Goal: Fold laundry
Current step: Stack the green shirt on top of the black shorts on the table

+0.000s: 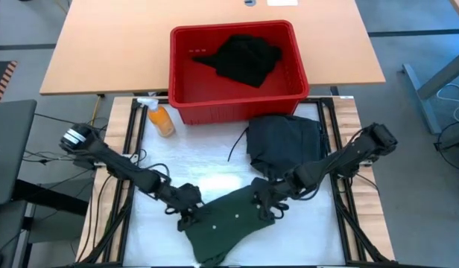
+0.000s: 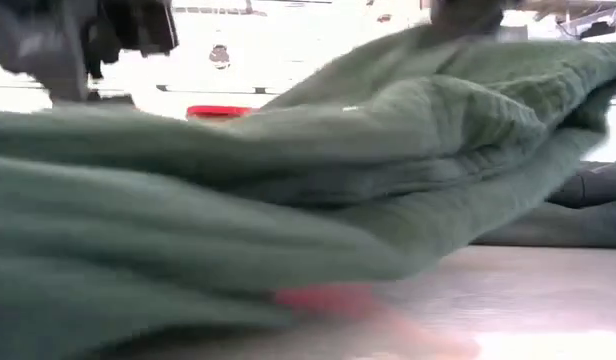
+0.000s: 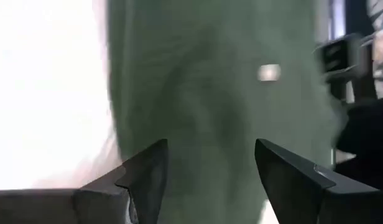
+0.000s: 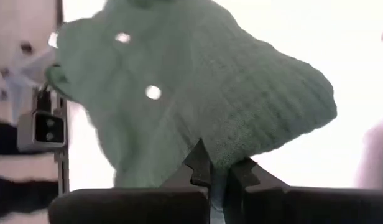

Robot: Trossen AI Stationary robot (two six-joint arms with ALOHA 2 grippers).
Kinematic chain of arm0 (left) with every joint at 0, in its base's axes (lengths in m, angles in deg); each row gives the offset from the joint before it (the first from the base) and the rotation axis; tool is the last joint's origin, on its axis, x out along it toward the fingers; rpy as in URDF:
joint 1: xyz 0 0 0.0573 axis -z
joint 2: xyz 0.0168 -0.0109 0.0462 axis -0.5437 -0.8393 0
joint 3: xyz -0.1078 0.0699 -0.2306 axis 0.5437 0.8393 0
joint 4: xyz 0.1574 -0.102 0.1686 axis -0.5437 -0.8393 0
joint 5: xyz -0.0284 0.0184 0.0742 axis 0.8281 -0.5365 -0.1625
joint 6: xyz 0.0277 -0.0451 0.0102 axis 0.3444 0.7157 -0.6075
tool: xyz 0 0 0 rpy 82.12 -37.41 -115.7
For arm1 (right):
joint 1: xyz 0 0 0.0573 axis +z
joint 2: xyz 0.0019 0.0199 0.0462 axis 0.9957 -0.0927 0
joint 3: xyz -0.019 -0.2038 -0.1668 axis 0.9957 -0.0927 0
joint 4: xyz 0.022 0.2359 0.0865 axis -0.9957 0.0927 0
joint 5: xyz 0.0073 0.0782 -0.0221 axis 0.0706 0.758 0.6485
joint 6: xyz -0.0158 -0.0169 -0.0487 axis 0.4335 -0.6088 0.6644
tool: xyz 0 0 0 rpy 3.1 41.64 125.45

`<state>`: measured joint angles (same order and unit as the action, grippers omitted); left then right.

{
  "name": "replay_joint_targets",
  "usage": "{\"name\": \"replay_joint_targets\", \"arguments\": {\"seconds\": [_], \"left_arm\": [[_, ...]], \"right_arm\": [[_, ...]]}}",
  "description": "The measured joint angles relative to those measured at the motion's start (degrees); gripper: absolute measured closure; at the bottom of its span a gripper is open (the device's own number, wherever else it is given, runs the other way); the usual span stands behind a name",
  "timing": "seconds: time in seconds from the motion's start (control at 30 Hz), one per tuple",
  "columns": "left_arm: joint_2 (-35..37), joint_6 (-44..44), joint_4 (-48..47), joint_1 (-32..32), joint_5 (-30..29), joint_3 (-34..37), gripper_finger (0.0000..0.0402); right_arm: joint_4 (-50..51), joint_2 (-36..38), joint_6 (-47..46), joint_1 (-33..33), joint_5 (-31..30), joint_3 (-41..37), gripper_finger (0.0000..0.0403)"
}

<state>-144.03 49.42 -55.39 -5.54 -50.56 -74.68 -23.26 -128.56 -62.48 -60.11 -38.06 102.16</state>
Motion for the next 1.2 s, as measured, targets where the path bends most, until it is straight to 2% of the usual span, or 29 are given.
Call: {"name": "replay_joint_targets", "arguments": {"seconds": [0.17, 0.23, 0.3, 0.37, 0.5, 0.67, 0.9, 1.2], "left_arm": [[7.9, -4.3, 6.3, 1.4, -7.3, 0.0, 0.0173], [10.3, -5.7, 9.7, 1.5, -11.9, -0.1, 0.0173], [11.9, -6.1, 12.8, 0.9, -17.0, -0.1, 0.0173], [12.2, -6.7, 15.0, -0.5, -18.6, -0.1, 0.0173], [11.6, -9.1, 18.3, -3.9, -17.0, -0.1, 0.0173], [11.6, -18.3, 24.8, -8.3, -14.5, -0.1, 0.0168], [10.7, -29.2, 25.6, -12.2, -12.0, -2.5, 0.0128], [1.2, -27.8, 24.3, -18.1, 0.8, -9.4, 0.0086]], "right_arm": [[7.6, -2.5, 10.9, -1.7, -0.3, 10.9, 0.037], [8.8, -3.6, 13.4, -2.5, -0.3, 14.3, 0.037], [9.8, -4.5, 15.2, -3.2, -0.2, 16.4, 0.0371], [10.6, -5.4, 16.7, -3.7, -0.2, 17.1, 0.0371], [10.8, -6.7, 17.9, -4.0, -0.1, 17.5, 0.0371], [11.1, -7.6, 18.3, -3.6, 0.5, 17.6, 0.037], [10.7, -7.4, 18.3, -3.6, 1.0, 17.6, 0.037], [10.3, -7.4, 18.3, -3.6, 1.1, 17.6, 0.037]]}}
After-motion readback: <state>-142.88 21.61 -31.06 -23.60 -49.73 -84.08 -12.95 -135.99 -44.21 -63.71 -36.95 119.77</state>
